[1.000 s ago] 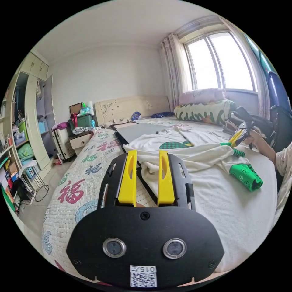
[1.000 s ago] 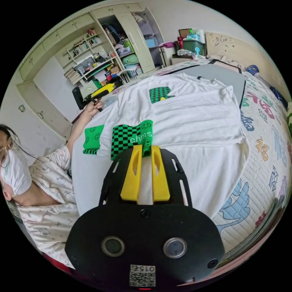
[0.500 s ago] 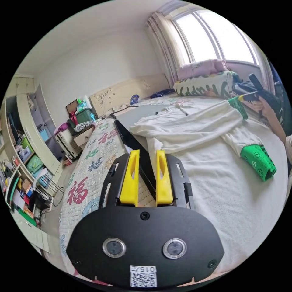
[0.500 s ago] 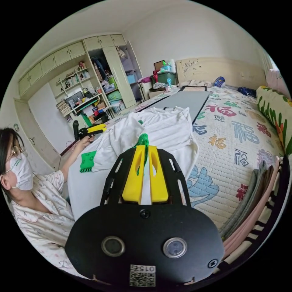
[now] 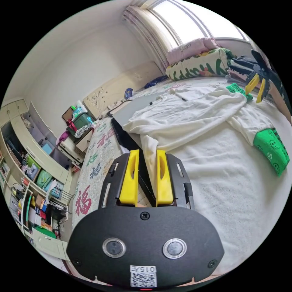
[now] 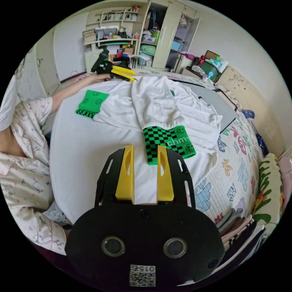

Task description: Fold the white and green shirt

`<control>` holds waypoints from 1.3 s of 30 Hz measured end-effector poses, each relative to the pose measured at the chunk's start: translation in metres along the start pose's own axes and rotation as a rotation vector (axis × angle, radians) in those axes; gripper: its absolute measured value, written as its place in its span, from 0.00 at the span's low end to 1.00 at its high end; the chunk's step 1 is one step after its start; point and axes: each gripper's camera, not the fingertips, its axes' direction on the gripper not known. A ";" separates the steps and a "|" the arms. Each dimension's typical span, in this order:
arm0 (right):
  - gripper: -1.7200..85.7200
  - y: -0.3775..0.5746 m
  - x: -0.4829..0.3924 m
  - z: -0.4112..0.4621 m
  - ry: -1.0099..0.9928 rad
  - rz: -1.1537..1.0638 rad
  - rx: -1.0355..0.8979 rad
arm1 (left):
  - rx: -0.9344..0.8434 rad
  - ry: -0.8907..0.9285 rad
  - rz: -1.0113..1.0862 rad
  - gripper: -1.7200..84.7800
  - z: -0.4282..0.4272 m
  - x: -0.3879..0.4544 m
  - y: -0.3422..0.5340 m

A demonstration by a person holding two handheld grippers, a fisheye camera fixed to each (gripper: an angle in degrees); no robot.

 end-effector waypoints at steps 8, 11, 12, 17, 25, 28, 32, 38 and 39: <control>0.02 0.036 -0.012 -0.026 -0.075 -0.016 0.071 | 0.035 -0.058 -0.177 0.03 -0.006 -0.011 -0.002; 0.02 0.050 -0.028 -0.033 -0.132 -0.134 0.081 | -0.001 -0.082 -0.196 0.02 0.000 -0.007 -0.007; 0.02 0.052 -0.032 -0.033 -0.151 -0.166 0.083 | -0.009 -0.085 -0.193 0.02 0.002 -0.006 -0.008; 0.04 0.065 -0.031 -0.036 -0.143 -0.204 0.145 | -0.050 -0.094 -0.157 0.03 0.011 0.009 -0.013; 0.15 0.103 0.081 -0.025 -0.158 0.221 0.233 | 0.034 -0.127 -0.106 0.08 -0.009 0.034 0.003; 0.17 0.102 0.101 0.001 -0.270 0.227 0.147 | 0.063 -0.137 -0.088 0.10 -0.019 0.040 0.006; 0.14 0.099 0.114 0.034 -0.324 0.210 0.068 | 0.010 -0.126 -0.011 0.12 -0.006 0.042 -0.008; 0.10 0.107 0.138 0.058 -0.369 0.233 0.066 | -0.120 -0.135 0.160 0.11 0.040 0.059 -0.019; 0.10 0.108 0.140 0.060 -0.365 0.232 0.066 | -0.117 -0.148 0.159 0.11 0.043 0.060 -0.018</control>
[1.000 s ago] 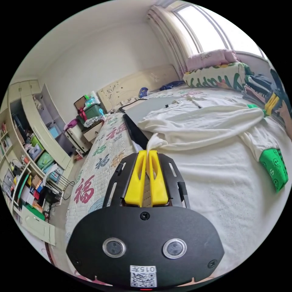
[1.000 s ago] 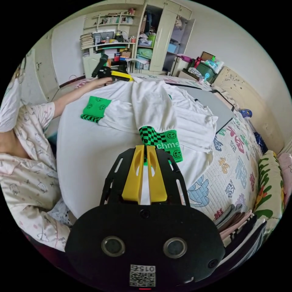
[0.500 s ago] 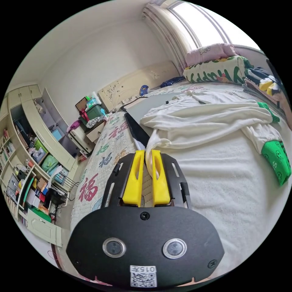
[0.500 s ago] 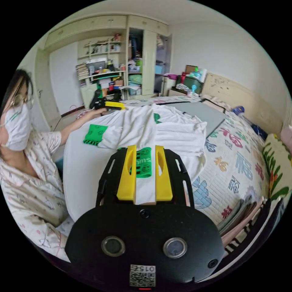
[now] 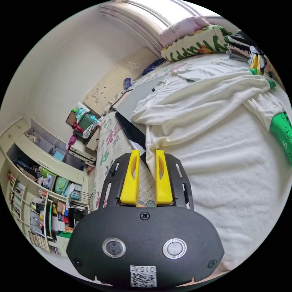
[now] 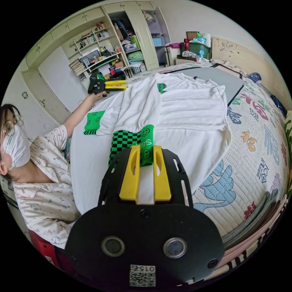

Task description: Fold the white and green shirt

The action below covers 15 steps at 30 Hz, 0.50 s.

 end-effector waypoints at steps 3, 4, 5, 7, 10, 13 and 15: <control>0.08 0.002 0.009 0.007 0.013 -0.018 0.004 | 0.069 -0.003 -0.034 0.09 0.005 0.005 0.010; 0.07 0.003 0.013 0.010 0.022 -0.024 0.011 | 0.079 -0.003 -0.044 0.07 0.007 0.005 0.015; 0.05 0.005 0.017 0.012 0.029 -0.026 0.017 | 0.076 -0.020 -0.061 0.06 0.009 0.004 0.020; 0.04 0.009 0.025 0.012 0.033 0.017 0.036 | 0.083 -0.033 -0.090 0.04 0.010 0.001 0.026; 0.03 0.032 0.029 0.002 0.038 0.089 0.125 | 0.090 -0.031 -0.097 0.03 0.012 0.001 0.032; 0.03 0.065 0.026 0.001 0.044 0.168 0.182 | 0.090 -0.014 -0.077 0.03 0.016 0.004 0.037; 0.03 0.080 0.022 0.010 0.058 0.206 0.189 | 0.091 -0.007 -0.056 0.03 0.018 0.007 0.039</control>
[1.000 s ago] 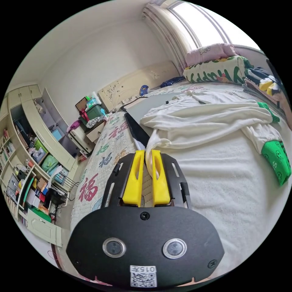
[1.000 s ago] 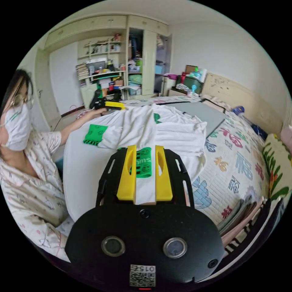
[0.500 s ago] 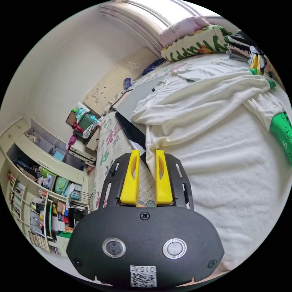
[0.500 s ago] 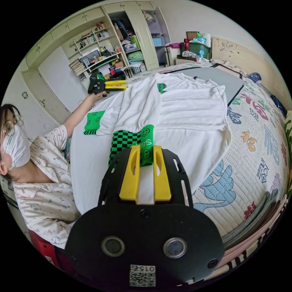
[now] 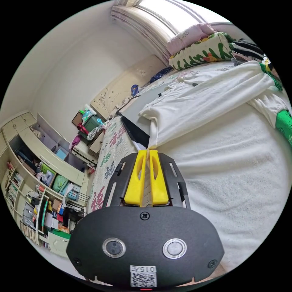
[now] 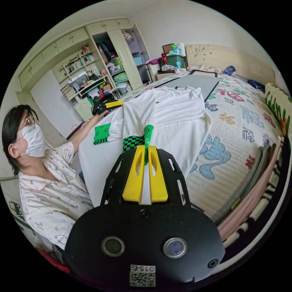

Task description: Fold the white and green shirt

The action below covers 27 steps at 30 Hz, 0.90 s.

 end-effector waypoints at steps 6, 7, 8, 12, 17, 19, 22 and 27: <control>0.05 0.004 0.012 0.057 0.162 0.063 -0.162 | -0.016 -0.041 0.015 0.03 0.005 0.006 0.008; 0.05 -0.002 0.007 0.057 0.277 0.037 -0.139 | -0.019 -0.047 0.014 0.03 0.006 0.006 0.010; 0.04 -0.010 -0.001 0.055 0.423 0.019 -0.083 | -0.021 -0.050 0.014 0.03 0.006 0.006 0.011; 0.03 -0.060 -0.022 0.070 0.573 -0.066 0.093 | -0.027 -0.046 0.017 0.03 0.009 0.004 0.015; 0.08 -0.187 0.001 0.200 0.185 -0.178 0.063 | -0.020 -0.021 -0.011 0.04 0.012 -0.007 0.022; 0.09 -0.229 0.017 0.265 0.147 -0.176 0.005 | -0.020 -0.018 -0.017 0.04 0.013 -0.010 0.023; 0.11 -0.280 0.041 0.377 0.226 -0.156 -0.102 | -0.013 -0.004 -0.031 0.04 0.015 -0.016 0.027; 0.13 -0.329 0.079 0.517 0.255 -0.064 -0.243 | -0.006 0.001 -0.020 0.04 0.017 -0.019 0.032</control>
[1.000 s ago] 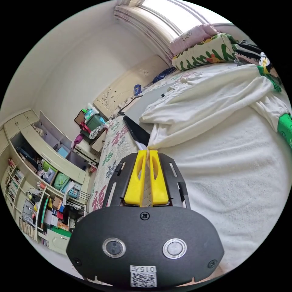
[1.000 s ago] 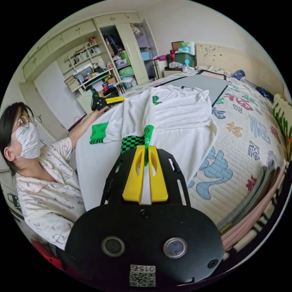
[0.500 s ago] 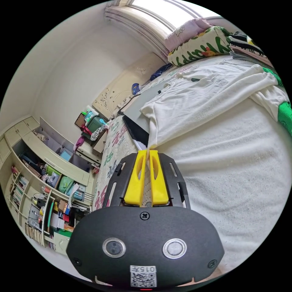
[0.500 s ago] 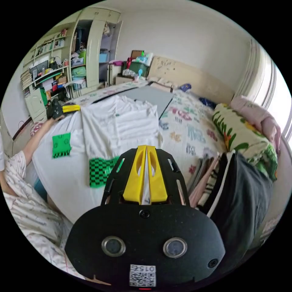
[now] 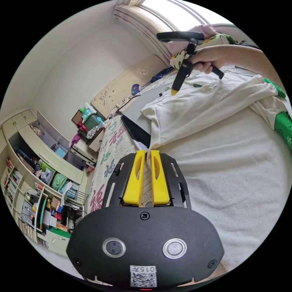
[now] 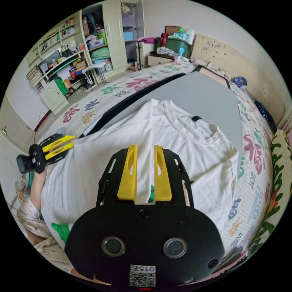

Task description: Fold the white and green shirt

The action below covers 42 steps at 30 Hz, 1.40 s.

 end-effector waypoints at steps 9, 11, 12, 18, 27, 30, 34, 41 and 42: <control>0.06 -0.059 0.007 0.116 -0.033 0.136 -0.013 | -0.026 -0.003 0.012 0.03 0.008 -0.005 0.002; 0.02 -0.067 0.004 0.135 0.000 0.164 -0.006 | -0.028 -0.021 -0.023 0.03 0.009 -0.010 0.004; 0.02 -0.069 0.003 0.138 0.004 0.169 0.004 | -0.028 -0.028 -0.035 0.03 0.009 -0.012 0.005; 0.01 -0.099 -0.022 0.178 0.082 0.206 0.085 | -0.082 -0.030 -0.132 0.03 0.014 -0.031 0.011; 0.01 -0.131 -0.077 0.271 0.320 0.126 -0.016 | -0.136 -0.006 -0.138 0.03 0.022 -0.037 0.020; 0.01 -0.131 -0.091 0.281 0.368 0.094 -0.020 | -0.154 -0.008 -0.113 0.03 0.025 -0.032 0.021; 0.02 -0.127 -0.111 0.286 0.441 0.044 -0.025 | -0.141 -0.016 -0.116 0.03 0.023 -0.030 0.026; 0.07 -0.108 -0.116 0.231 0.377 0.189 0.053 | -0.100 -0.019 -0.147 0.06 0.007 -0.033 0.047; 0.08 -0.105 -0.117 0.221 0.345 0.197 0.074 | -0.099 -0.019 -0.142 0.06 0.006 -0.032 0.048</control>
